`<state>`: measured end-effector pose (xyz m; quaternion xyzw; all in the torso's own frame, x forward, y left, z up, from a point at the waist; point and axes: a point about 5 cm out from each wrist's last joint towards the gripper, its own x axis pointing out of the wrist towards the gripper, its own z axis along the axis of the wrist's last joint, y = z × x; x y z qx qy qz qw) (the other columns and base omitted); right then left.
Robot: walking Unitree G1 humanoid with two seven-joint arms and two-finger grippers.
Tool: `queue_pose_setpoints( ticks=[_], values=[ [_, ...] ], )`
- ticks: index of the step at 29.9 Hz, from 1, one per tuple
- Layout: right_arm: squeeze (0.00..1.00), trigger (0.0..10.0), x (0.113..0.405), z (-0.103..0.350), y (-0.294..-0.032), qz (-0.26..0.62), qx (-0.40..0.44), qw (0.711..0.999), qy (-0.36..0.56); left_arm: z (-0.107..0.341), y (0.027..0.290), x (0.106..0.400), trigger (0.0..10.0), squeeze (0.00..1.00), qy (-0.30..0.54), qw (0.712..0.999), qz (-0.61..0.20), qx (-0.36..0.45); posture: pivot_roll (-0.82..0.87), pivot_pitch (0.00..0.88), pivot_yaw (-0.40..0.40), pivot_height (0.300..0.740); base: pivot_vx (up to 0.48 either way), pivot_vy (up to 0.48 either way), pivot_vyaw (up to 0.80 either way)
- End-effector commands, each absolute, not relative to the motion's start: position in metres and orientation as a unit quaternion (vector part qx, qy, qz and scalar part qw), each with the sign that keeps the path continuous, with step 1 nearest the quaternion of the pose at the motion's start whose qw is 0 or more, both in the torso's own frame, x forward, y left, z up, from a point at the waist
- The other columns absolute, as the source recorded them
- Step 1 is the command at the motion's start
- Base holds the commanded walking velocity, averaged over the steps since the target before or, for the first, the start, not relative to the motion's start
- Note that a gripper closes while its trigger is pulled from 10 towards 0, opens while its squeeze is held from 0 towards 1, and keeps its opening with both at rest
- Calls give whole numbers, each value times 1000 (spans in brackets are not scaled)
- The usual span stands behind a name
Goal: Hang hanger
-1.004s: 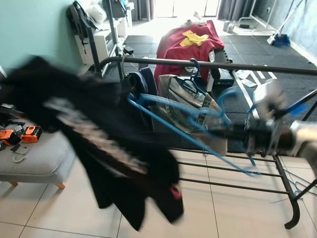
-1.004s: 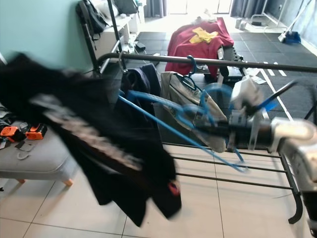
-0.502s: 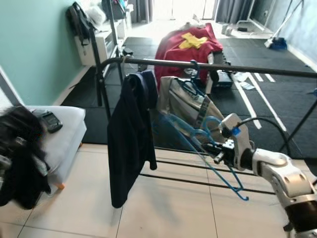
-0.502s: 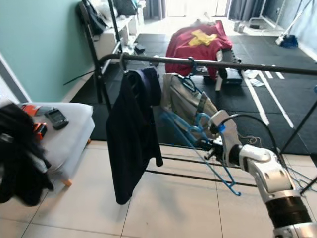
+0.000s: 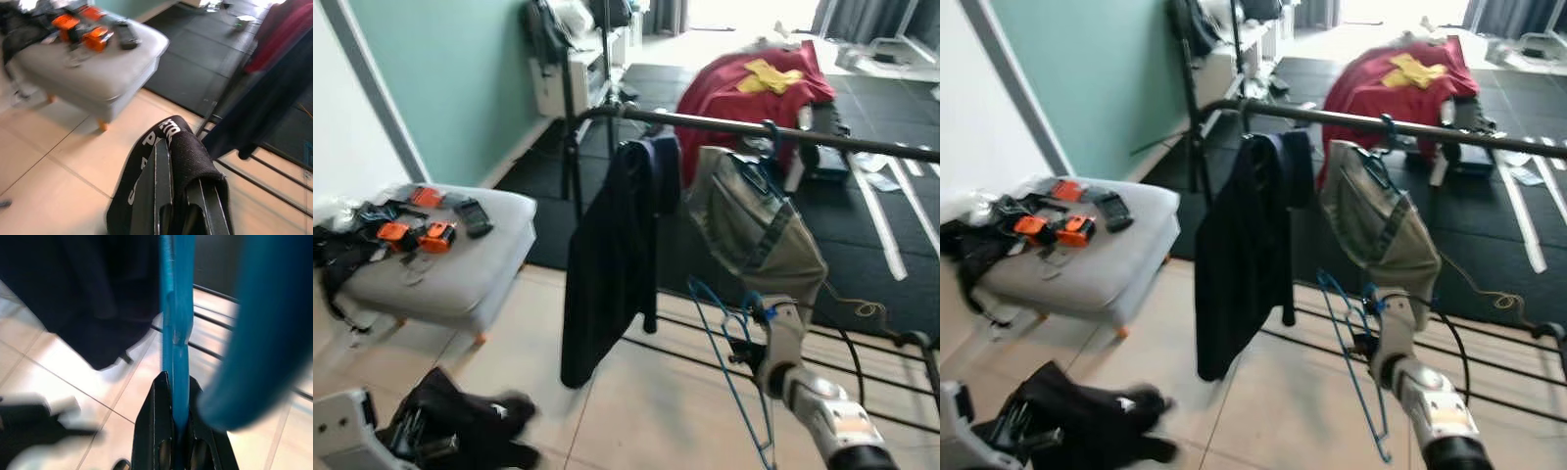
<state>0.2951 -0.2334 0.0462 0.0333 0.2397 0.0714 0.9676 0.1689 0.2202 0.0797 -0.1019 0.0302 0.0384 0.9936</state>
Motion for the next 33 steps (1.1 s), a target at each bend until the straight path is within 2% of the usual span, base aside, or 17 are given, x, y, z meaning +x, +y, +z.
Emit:
queue_pose_setpoints(
  ticks=[1,5,7,9,12,15,17,18,19,20,21,22,23,24,28,33],
  values=[
    [0,10000,297,42,-228,64,39,971,229,71,211,178,10000,0,42,994,24,-100,-34,50,9,740,0,0,756],
    [0,10000,296,37,-226,53,35,971,228,63,211,197,10000,0,57,995,39,-73,-44,47,10,740,0,0,753],
    [0,10000,291,27,-228,45,16,971,235,44,219,212,10000,0,101,990,96,-16,-40,48,11,740,0,0,750],
    [0,10000,289,24,-229,44,8,971,237,38,222,214,10000,0,120,985,121,9,-40,48,11,740,0,0,750],
    [0,10000,288,22,-228,45,6,972,231,21,228,211,10000,0,173,974,149,-8,-51,48,12,740,0,0,738],
    [0,10000,288,23,-230,43,8,973,228,20,232,209,10000,0,170,972,159,-8,-56,45,-11,740,0,0,738],
    [0,10000,289,23,-234,35,7,974,225,21,239,210,10000,0,164,971,173,21,-60,40,-36,740,0,0,738],
    [0,10000,290,22,-236,30,5,974,225,20,243,212,10000,0,170,968,174,67,-70,33,-55,740,0,0,738],
    [0,10000,290,22,-236,30,5,974,225,20,243,212,10000,0,170,968,174,67,-70,33,-55,740,0,0,738],
    [0,10000,290,22,-237,27,3,974,226,19,247,213,10000,0,178,962,173,116,-78,30,-68,740,0,0,731],
    [0,10000,290,22,-237,27,3,974,226,19,247,213,10000,0,178,962,173,116,-78,30,-68,740,0,0,731],
    [0,10000,290,21,-238,25,-1,974,225,16,250,216,10000,0,187,953,173,163,-87,27,-81,740,0,0,738],
    [0,10000,290,21,-244,23,-7,974,226,12,254,218,10000,0,202,945,167,197,-108,14,-136,740,0,0,738],
    [0,10000,290,22,-247,22,-11,974,227,10,256,220,10000,0,212,940,163,213,-110,14,-144,740,0,0,738],
    [0,10000,291,25,-257,23,-23,973,230,8,258,225,10000,0,224,938,153,214,-122,5,-174,740,0,0,731],
    [0,10000,295,29,-260,27,-36,972,231,9,254,229,10000,0,223,942,147,204,-104,0,-162,740,0,0,734]
  ],
)
